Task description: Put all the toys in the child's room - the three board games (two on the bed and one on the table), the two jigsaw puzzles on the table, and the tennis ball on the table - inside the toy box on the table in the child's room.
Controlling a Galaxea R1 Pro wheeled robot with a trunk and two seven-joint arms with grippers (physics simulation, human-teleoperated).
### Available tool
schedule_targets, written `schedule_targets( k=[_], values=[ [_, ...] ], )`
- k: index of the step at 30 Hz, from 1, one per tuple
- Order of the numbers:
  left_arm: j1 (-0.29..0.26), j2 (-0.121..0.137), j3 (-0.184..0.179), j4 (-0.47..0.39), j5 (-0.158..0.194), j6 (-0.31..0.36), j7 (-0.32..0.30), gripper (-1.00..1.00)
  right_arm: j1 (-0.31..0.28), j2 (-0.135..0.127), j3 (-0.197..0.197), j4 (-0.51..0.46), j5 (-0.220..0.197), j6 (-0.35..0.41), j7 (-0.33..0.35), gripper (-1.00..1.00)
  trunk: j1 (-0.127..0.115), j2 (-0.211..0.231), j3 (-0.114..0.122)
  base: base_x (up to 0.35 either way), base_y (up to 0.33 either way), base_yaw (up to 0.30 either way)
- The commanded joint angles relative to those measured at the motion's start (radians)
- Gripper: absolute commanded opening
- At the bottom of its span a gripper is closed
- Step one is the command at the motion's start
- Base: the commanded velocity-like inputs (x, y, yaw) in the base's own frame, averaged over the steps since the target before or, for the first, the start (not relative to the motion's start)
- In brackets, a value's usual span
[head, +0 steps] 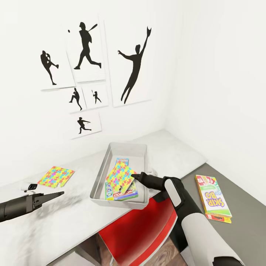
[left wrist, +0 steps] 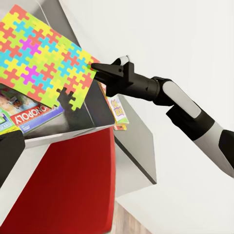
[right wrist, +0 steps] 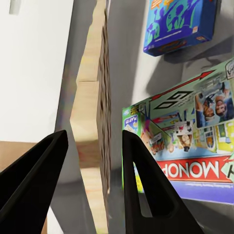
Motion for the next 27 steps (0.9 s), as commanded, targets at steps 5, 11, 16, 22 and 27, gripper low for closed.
schedule_targets(
  k=[5,11,16,22,27],
  values=[
    [-0.001,0.0,-0.001,0.0,-0.001,0.011,-0.004,1.0,-0.001,0.0,-0.004,-0.003,-0.001,0.008,0.002,-1.0,0.001,-0.002,-0.002,0.0,0.0,0.0],
    [-0.001,0.0,0.0,0.0,-0.001,0.011,-0.004,1.0,-0.001,0.0,-0.004,-0.004,-0.002,0.009,0.003,-1.0,0.001,-0.002,-0.002,0.0,0.0,0.0],
    [-0.001,0.0,-0.001,0.0,-0.001,0.011,-0.004,1.0,-0.001,0.0,-0.003,-0.005,-0.002,0.011,0.003,1.0,0.001,-0.002,-0.002,0.0,0.0,0.0],
    [-0.001,0.0,0.0,0.0,-0.001,0.011,-0.004,1.0,-0.001,-0.001,-0.002,-0.005,-0.002,0.013,0.005,1.0,0.001,-0.002,-0.002,0.0,0.0,0.0],
    [-0.001,0.0,0.0,0.0,-0.001,0.011,-0.004,1.0,-0.001,-0.002,-0.003,-0.005,-0.002,0.013,0.005,1.0,0.001,-0.002,-0.002,0.0,0.0,0.0]
  ],
)
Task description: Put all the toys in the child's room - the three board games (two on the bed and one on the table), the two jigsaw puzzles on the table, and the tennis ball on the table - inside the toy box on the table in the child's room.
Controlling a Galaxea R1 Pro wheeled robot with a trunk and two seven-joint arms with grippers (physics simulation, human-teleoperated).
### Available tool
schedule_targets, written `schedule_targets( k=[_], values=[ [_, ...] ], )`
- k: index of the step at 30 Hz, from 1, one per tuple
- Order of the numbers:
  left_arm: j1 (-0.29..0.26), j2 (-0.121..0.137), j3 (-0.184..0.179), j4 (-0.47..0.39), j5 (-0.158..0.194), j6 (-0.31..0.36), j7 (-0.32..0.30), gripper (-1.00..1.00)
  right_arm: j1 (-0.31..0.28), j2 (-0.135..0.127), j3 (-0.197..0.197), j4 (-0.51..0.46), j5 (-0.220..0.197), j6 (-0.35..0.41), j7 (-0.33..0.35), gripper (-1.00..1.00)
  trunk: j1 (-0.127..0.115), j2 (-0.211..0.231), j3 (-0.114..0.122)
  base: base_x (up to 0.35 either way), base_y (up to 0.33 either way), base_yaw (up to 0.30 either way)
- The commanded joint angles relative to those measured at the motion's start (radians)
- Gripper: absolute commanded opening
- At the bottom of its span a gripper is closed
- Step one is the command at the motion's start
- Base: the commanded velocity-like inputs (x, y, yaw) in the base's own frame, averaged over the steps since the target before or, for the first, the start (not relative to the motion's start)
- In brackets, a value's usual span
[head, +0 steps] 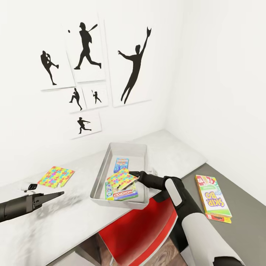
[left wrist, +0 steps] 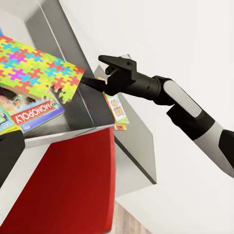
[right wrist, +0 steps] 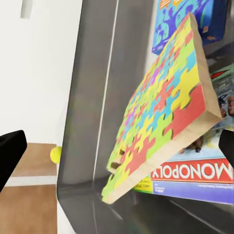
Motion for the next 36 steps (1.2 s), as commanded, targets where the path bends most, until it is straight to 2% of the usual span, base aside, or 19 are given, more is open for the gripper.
schedule_targets(
  k=[1,4,8,13,30,32,36],
  values=[
    [-0.001,0.0,0.0,0.0,-0.001,0.011,-0.004,1.0,0.0,-0.001,-0.003,0.001,0.032,-0.001,0.001,1.0,0.001,-0.002,-0.002,0.0,0.0,0.0],
    [-0.001,0.0,0.0,0.0,-0.001,0.011,-0.004,1.0,0.001,-0.007,-0.003,-0.018,0.032,-0.002,0.04,1.0,0.001,-0.002,-0.002,0.0,0.0,0.0],
    [-0.001,0.0,0.0,0.0,-0.001,0.011,-0.004,1.0,0.008,-0.014,0.0,-0.091,0.027,0.003,0.075,1.0,0.001,-0.002,-0.002,0.0,0.0,0.0],
    [-0.001,0.0,0.0,0.0,-0.001,0.011,-0.004,1.0,0.016,-0.015,-0.002,-0.124,0.023,0.004,0.081,1.0,0.001,-0.002,-0.002,0.0,0.0,0.0],
    [-0.001,0.001,0.0,0.0,-0.001,0.011,-0.004,1.0,0.019,-0.015,-0.002,-0.128,0.022,0.004,0.084,1.0,0.001,-0.002,-0.002,0.0,0.0,0.0],
    [-0.001,0.0,0.0,0.0,-0.001,0.011,-0.004,1.0,0.018,-0.016,-0.003,-0.132,0.022,0.004,0.112,1.0,0.001,-0.002,-0.001,0.0,0.0,0.0],
    [-0.001,0.001,0.0,0.0,-0.001,0.011,-0.004,1.0,0.016,-0.018,-0.008,-0.194,0.027,-0.003,0.238,1.0,0.001,-0.002,0.005,0.0,0.0,0.0]
  ],
)
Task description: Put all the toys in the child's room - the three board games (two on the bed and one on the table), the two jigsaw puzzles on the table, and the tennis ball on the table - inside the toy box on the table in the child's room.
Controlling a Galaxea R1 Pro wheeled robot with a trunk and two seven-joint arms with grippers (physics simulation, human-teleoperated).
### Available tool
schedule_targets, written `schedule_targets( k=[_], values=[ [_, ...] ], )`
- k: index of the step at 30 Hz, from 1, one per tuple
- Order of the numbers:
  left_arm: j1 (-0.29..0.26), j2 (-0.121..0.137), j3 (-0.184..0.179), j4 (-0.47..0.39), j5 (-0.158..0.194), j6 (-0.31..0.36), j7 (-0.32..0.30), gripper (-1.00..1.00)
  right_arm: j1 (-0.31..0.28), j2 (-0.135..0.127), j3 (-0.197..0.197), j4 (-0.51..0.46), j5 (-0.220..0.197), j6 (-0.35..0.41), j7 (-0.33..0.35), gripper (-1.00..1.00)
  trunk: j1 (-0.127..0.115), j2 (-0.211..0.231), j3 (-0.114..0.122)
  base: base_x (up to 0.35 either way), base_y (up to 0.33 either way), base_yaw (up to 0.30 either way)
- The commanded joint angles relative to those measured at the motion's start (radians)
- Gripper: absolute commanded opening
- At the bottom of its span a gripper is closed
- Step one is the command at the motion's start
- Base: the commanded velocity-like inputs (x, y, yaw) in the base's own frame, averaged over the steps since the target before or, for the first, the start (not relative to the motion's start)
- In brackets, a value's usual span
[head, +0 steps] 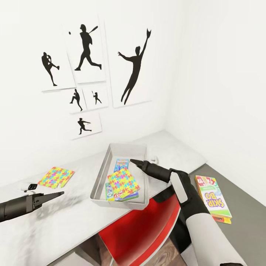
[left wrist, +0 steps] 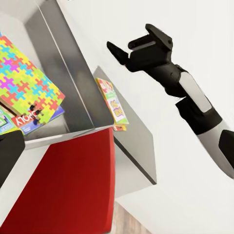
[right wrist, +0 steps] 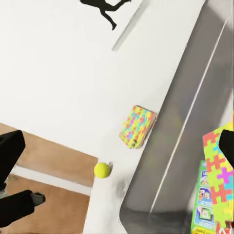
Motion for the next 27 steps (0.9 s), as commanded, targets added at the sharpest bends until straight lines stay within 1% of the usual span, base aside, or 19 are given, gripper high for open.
schedule_targets(
  k=[1,3,4,5,8,10,13,14,15,18,20,23,25,27],
  values=[
    [-0.001,0.0,0.0,0.0,-0.001,0.011,-0.004,1.0,-0.001,-0.004,-0.005,-0.017,0.002,0.005,0.029,1.0,0.001,-0.002,0.0,0.0,0.0,0.0],
    [-0.001,0.001,0.0,0.0,-0.001,0.011,-0.004,1.0,0.0,-0.029,-0.006,-0.035,-0.001,0.002,0.059,1.0,0.001,-0.002,0.003,0.0,0.0,0.0],
    [-0.001,0.001,0.0,0.0,-0.001,0.011,-0.004,1.0,0.001,-0.049,-0.006,-0.042,-0.002,0.0,0.072,1.0,0.001,-0.002,0.004,0.0,0.0,0.0],
    [-0.001,0.001,0.0,0.0,-0.001,0.011,-0.004,1.0,0.009,-0.059,-0.007,-0.045,-0.002,0.0,0.085,1.0,0.001,-0.002,0.006,0.0,0.0,0.0],
    [-0.001,0.0,0.0,0.0,-0.001,0.011,-0.004,1.0,0.059,-0.071,-0.009,-0.051,-0.002,-0.008,0.146,1.0,0.001,-0.002,0.011,0.0,0.0,-0.001],
    [-0.001,0.0,0.0,0.0,-0.001,0.011,-0.004,1.0,0.076,-0.077,-0.011,-0.051,-0.002,-0.031,0.182,1.0,0.001,-0.002,0.014,0.0,0.0,-0.029],
    [-0.001,0.001,0.0,0.0,0.0,0.011,-0.004,1.0,0.106,-0.118,-0.041,-0.052,-0.003,-0.081,0.23,1.0,0.001,-0.002,0.019,0.0,0.0,-0.055],
    [-0.001,0.0,0.0,0.0,0.0,0.011,-0.004,1.0,0.122,-0.13,-0.055,-0.052,-0.003,-0.093,0.245,1.0,0.001,-0.002,0.02,0.0,0.0,-0.061],
    [-0.001,0.0,0.0,0.0,0.0,0.011,-0.004,1.0,0.148,-0.141,-0.081,-0.052,-0.003,-0.116,0.268,1.0,0.001,-0.002,0.022,0.0,0.0,-0.063],
    [-0.001,0.001,0.001,0.0,0.0,0.011,-0.004,1.0,0.197,-0.151,-0.132,-0.052,-0.003,-0.184,0.305,1.0,0.001,-0.002,0.027,0.0,0.0,-0.064],
    [-0.001,0.001,0.001,0.0,0.0,0.011,-0.004,1.0,0.221,-0.153,-0.143,-0.052,-0.002,-0.207,0.32,1.0,0.001,-0.002,0.03,0.0,0.0,-0.065],
    [-0.001,0.001,0.002,0.0,0.001,0.011,-0.004,1.0,0.242,-0.155,-0.155,-0.052,-0.002,-0.22,0.334,1.0,0.001,-0.002,0.035,-0.043,0.0,-0.066],
    [-0.001,0.001,0.002,0.0,0.001,0.011,-0.004,1.0,0.248,-0.155,-0.178,-0.059,0.0,-0.222,0.358,1.0,0.001,-0.002,0.038,-0.11,0.0,-0.069],
    [-0.001,0.001,0.002,0.0,0.001,0.011,-0.004,1.0,0.249,-0.155,-0.19,-0.059,0.006,-0.222,0.373,1.0,0.001,-0.002,0.041,-0.128,0.0,-0.07]
  ],
)
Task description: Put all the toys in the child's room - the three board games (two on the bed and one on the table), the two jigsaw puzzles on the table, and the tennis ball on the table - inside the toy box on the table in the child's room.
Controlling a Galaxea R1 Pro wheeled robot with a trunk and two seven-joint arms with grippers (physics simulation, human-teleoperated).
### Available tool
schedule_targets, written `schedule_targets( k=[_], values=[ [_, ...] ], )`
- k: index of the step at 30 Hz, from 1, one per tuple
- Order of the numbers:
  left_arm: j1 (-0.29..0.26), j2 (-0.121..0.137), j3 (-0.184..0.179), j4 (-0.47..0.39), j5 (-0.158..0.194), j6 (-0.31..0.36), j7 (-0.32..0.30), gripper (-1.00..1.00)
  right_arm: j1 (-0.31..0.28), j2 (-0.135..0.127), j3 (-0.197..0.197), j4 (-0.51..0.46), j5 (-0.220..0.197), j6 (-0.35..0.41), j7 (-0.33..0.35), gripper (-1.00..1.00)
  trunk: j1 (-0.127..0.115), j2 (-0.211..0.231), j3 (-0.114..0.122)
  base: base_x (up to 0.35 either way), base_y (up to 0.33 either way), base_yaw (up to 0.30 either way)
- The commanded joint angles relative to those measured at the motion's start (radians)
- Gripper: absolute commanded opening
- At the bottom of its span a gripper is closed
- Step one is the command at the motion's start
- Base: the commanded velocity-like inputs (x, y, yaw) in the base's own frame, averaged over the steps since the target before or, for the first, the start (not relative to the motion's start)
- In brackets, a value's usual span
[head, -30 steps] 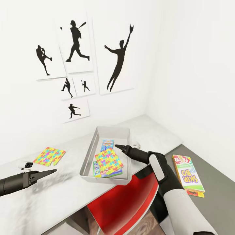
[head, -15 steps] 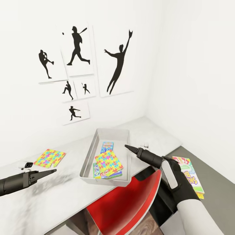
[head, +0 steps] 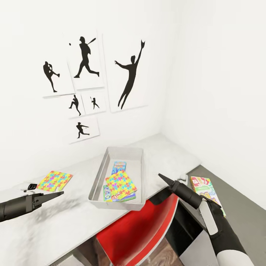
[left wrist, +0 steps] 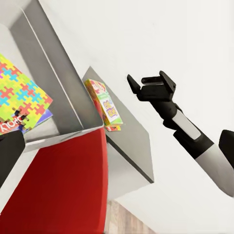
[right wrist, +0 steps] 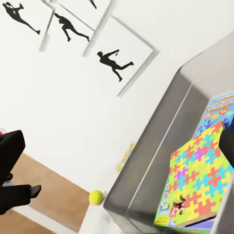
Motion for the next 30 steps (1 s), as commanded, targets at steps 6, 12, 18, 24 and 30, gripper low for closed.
schedule_targets(
  k=[6,12,18,24,30],
  values=[
    [-0.001,0.0,0.0,0.0,-0.001,0.011,-0.004,1.0,0.001,-0.001,-0.01,-0.003,-0.005,0.007,0.011,1.0,0.0,-0.002,0.008,-0.132,0.0,-0.071],
    [-0.001,0.0,0.0,0.0,-0.001,0.011,-0.004,1.0,0.0,-0.001,-0.039,-0.002,-0.002,0.007,0.004,1.0,0.0,-0.002,0.017,-0.126,0.0,-0.085],
    [-0.001,0.0,0.0,0.0,-0.001,0.011,-0.004,1.0,0.0,-0.001,-0.057,0.003,-0.002,0.013,0.002,1.0,0.0,-0.002,0.027,-0.03,0.0,-0.11],
    [-0.001,0.0,0.0,0.0,-0.001,0.011,-0.004,1.0,0.0,-0.002,-0.06,0.005,-0.002,0.015,0.004,1.0,0.0,-0.002,0.036,-0.003,0.0,-0.137],
    [0.0,0.007,0.01,0.0,0.002,0.011,-0.004,1.0,0.001,-0.023,-0.06,0.007,-0.006,0.015,0.002,1.0,0.0,-0.002,0.041,0.0,0.0,-0.093]
  ],
)
